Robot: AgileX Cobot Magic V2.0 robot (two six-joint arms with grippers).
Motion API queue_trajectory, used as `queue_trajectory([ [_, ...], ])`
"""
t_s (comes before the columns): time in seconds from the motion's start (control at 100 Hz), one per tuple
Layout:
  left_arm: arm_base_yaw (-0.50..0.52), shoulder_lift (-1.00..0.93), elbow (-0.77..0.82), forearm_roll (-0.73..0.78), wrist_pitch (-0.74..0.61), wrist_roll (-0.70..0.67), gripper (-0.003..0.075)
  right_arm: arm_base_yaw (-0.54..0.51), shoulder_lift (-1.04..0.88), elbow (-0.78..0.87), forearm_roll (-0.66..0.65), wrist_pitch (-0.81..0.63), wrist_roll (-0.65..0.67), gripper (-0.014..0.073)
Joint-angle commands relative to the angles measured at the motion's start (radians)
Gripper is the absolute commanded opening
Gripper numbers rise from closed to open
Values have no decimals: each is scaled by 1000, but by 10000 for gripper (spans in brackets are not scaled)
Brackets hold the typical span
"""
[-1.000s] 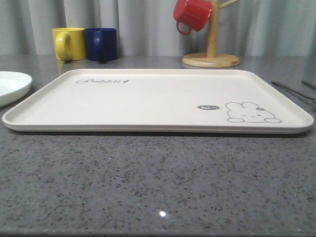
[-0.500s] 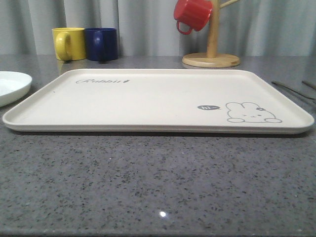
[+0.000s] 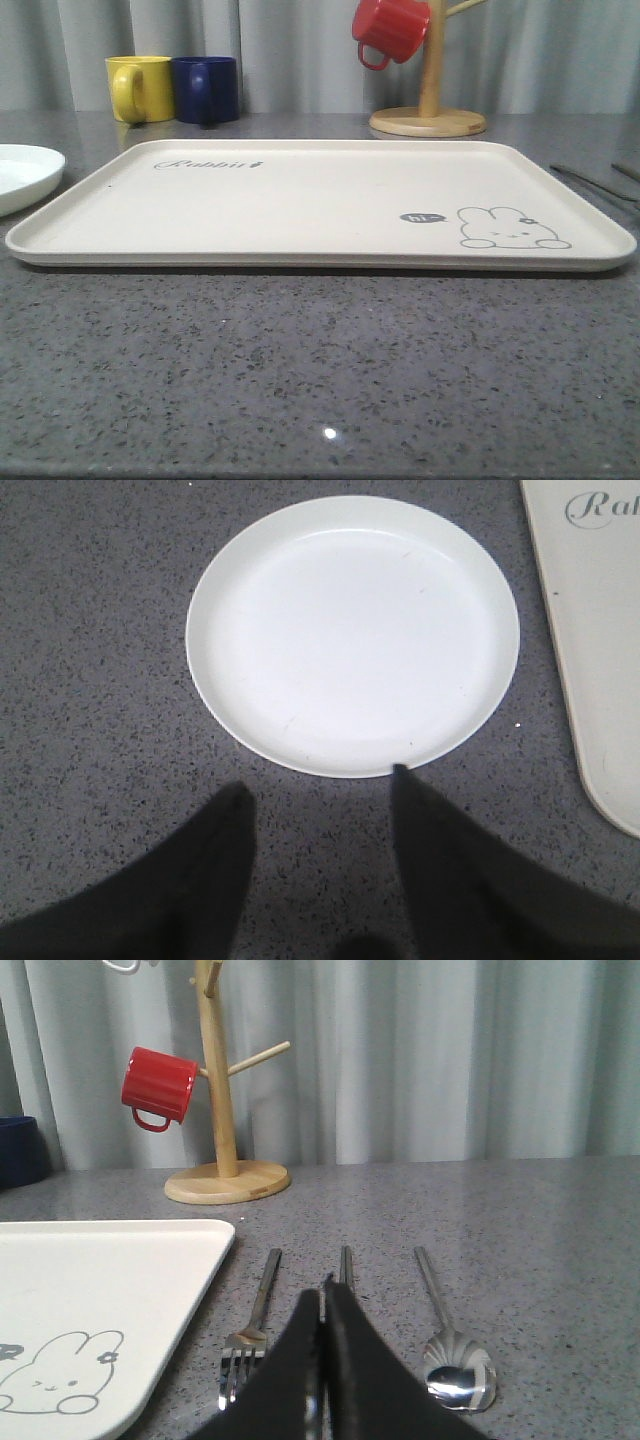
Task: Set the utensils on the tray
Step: 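Lower the left gripper toward the white plate beside the tray, then grasp the rim of the white plate with the left gripper and lift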
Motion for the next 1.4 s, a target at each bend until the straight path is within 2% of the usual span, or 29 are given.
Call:
queue_trajectory([
  [0.0,1,-4,-37,2,-51,-8,515,-5,-21,-18,0,-85,-10,-68],
  [0.05,1,-4,-37,0,-52,-8,544,-5,-21,-18,0,-85,-10,-68],
  [0.28,1,25,-52,-8,-56,-44,529,-5,-21,-18,0,-85,-10,-68],
  [0.55,6,222,-201,-5,-20,-52,529,-5,-21,-18,0,-85,-10,-68],
  [0.94,142,514,-417,-9,2,0,529,-5,-21,-18,0,-85,-10,-68],
  [1.17,200,620,-440,-34,2,26,529,-5,-21,-18,0,-85,-10,-68],
  [1.39,214,689,-440,-36,-17,29,529,-5,-21,-18,0,-85,-10,-68],
])
